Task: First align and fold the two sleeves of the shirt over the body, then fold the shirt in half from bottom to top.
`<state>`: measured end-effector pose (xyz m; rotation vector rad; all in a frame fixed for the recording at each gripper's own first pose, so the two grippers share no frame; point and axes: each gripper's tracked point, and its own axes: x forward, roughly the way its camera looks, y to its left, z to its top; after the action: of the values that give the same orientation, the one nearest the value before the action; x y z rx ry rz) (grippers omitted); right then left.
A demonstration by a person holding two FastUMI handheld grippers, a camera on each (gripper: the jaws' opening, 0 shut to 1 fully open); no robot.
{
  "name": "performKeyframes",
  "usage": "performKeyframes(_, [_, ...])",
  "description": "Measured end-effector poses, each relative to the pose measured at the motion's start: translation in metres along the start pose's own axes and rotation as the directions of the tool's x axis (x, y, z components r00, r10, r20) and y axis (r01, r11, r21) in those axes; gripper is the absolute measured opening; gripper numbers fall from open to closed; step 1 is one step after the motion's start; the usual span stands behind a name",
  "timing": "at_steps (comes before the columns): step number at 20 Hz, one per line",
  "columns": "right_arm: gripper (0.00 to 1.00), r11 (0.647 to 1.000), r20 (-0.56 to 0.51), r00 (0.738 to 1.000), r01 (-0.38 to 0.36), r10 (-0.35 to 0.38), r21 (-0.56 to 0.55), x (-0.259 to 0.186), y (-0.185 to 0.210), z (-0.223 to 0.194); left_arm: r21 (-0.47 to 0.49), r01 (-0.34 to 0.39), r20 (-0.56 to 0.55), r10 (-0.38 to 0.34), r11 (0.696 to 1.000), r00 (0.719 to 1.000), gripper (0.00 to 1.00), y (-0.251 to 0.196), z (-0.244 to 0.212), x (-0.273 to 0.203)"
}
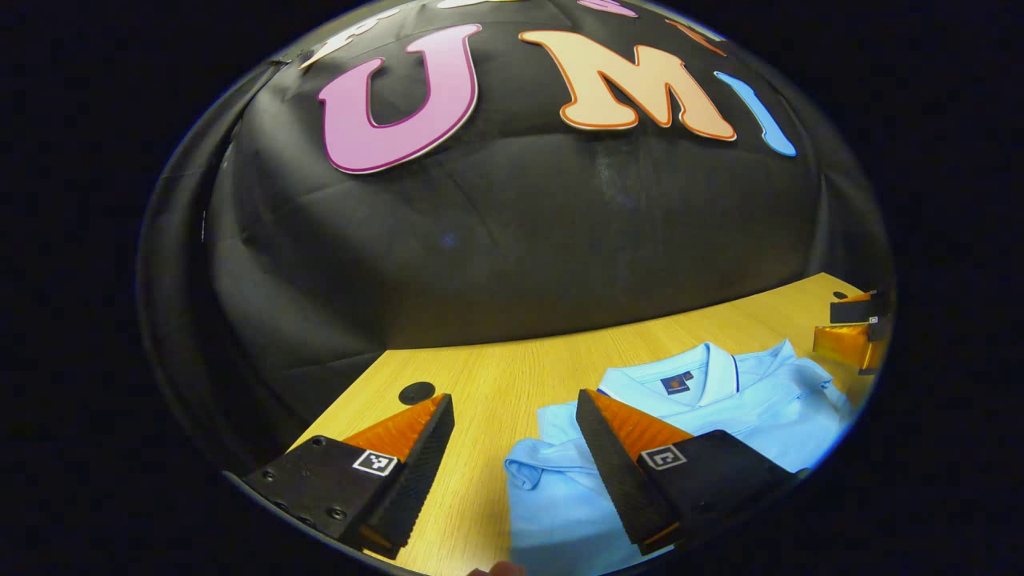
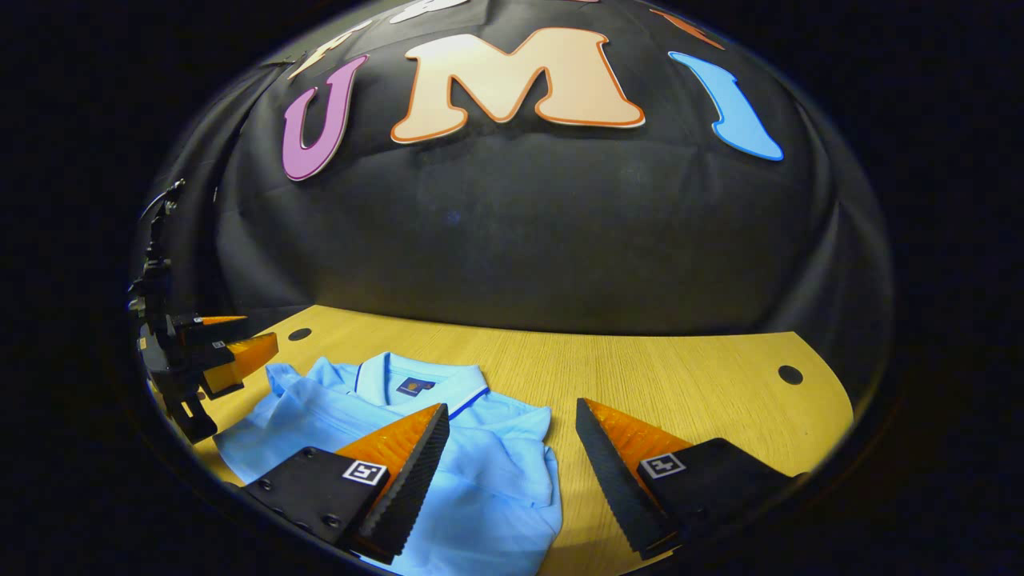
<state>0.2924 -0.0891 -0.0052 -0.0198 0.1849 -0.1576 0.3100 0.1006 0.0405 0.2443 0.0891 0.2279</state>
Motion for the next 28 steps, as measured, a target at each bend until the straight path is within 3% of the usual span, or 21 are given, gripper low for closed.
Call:
performKeyframes(4, [0.99,0.999,0.020,0.999,-0.030,0.030,-0.012,-0.040,0.008,0.003,0.021,0.028,0.016,-0.028,0.999,0.999,0.95,-0.004,0.008,-0.047])
performKeyframes(9, [0.99,0.996,0.065,0.995,-0.074,0.077,-0.045,-0.106,0.026,-0.002,-0.017,0.121,0.057,-0.119,0.993,0.991,0.95,-0.023,0.008,-0.121])
performKeyframes(13, [0.99,0.989,0.116,0.983,-0.134,0.140,-0.056,-0.168,0.045,-0.015,-0.041,0.159,0.034,-0.158,0.986,0.987,0.95,-0.021,-0.021,-0.171])
performKeyframes(18, [0.99,0.984,0.165,0.974,-0.140,0.158,-0.113,-0.233,0.053,-0.035,-0.105,0.170,0.026,-0.168,0.980,0.985,0.95,-0.015,-0.059,-0.225])
performKeyframes(23, [0.99,0.983,0.174,0.969,-0.164,0.177,-0.087,-0.270,0.066,-0.059,-0.134,0.157,0.022,-0.155,0.978,0.988,0.95,-0.010,-0.072,-0.261])
performKeyframes(28, [1.00,0.980,0.192,0.964,-0.166,0.184,-0.107,-0.282,0.067,-0.061,-0.124,0.197,0.056,-0.191,0.973,0.980,0.94,-0.026,-0.066,-0.282])
